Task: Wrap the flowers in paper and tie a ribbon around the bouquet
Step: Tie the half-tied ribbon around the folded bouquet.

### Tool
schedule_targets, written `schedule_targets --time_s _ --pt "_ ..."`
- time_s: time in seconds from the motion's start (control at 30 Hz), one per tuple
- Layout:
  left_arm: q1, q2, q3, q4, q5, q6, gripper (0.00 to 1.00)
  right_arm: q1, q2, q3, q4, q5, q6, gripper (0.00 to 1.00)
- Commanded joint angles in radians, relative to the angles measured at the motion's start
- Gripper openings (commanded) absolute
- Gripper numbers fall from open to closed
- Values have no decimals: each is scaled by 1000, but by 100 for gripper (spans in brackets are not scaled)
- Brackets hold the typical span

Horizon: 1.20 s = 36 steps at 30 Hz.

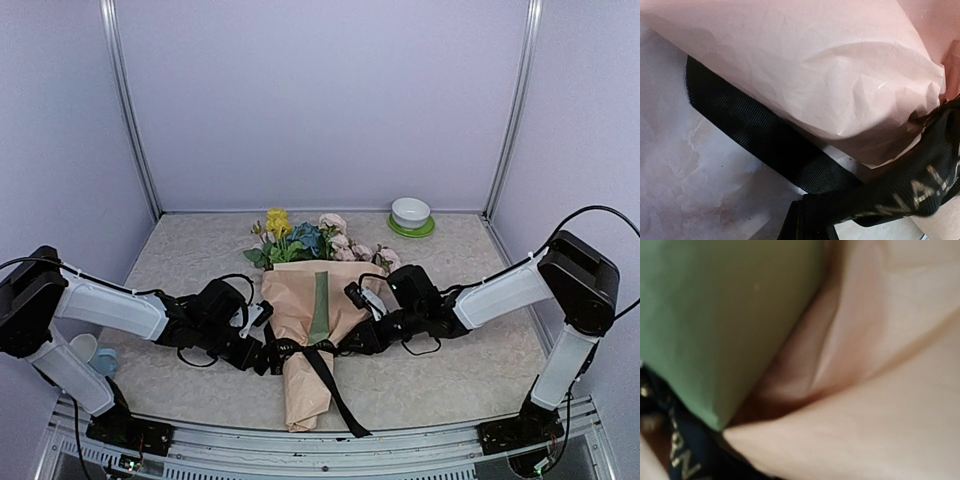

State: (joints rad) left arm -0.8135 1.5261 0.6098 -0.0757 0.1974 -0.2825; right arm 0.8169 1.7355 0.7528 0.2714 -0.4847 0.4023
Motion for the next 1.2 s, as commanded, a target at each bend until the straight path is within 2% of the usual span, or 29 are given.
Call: schedule_targets --time_s 0.0,0.07,0.3,0.53,0.73,0.8,0.83,0.9,1.03,1.17 --pt "-3 -10 22 -18 -19 16 0 3 20 5 4 -60 -18 39" --pt "-3 -17 19 -17 -18 15 0 3 1 -10 -9 -41 -23 47" --pt "-3 -12 19 -12 -14 15 0 4 10 -38 18 -98 -2 54" --pt "-3 -10 19 -11 -12 15 0 26 3 -41 38 -82 43 68" --pt "-3 -10 18 -9 -9 15 0 43 40 -10 29 -87 81 69" --pt "-3 -13 16 -9 -9 15 0 54 56 6 7 -72 83 65" --pt "-3 -14 16 -9 -10 14 0 59 62 16 -12 -56 81 59" --pt "-3 -18 15 -7 -10 15 0 67 72 42 -75 1 73 42" --pt "-1 -32 11 -10 -24 11 0 67 47 47 -139 77 80 2" --pt "3 -76 -2 -6 -66 2 0 54 -15 24 -193 151 89 0"
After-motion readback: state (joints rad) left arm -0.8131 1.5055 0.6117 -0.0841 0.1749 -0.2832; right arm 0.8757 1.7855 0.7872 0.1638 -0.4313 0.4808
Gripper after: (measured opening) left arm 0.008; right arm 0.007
